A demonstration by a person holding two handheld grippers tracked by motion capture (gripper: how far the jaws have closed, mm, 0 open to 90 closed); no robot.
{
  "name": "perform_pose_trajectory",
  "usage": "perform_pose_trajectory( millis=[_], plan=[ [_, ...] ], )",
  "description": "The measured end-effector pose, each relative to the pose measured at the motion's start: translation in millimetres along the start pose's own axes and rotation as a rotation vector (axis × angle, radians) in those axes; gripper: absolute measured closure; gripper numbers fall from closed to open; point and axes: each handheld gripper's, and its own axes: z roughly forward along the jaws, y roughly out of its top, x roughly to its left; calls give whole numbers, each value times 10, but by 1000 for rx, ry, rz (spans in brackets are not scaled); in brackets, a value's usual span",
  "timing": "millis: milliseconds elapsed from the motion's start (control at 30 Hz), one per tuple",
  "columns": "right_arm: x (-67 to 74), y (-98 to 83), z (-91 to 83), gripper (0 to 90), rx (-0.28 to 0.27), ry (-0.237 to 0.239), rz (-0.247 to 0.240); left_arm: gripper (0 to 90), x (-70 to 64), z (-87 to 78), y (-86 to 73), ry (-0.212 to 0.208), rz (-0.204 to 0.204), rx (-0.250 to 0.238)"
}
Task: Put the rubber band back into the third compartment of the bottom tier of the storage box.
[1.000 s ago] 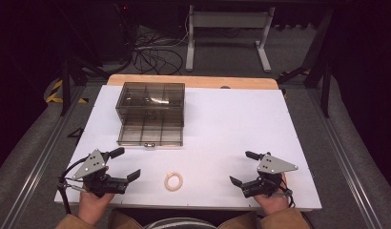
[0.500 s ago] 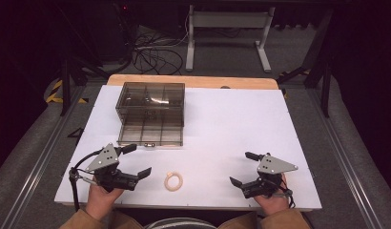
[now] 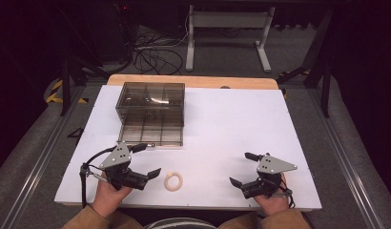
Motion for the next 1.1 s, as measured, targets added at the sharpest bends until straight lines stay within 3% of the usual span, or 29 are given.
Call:
perform_pose_trajectory(
  millis=[267, 433, 600, 900, 1100],
  plan=[
    [-3, -5, 5, 0, 3, 7, 5, 41, -11, 89, 48, -13, -8, 12],
    [-5, -5, 8, 0, 4, 10, 7, 57, -21, 155, 69, -32, 8, 32],
    [-8, -7, 12, 0, 4, 13, 9, 64, -26, 207, 87, -15, 23, 53],
    [-10, -11, 16, 4, 9, 22, 13, 85, -16, 254, 109, -62, -16, 73],
    [-9, -11, 14, 4, 7, 27, 14, 122, -21, 281, 113, -86, -3, 97]
  ],
)
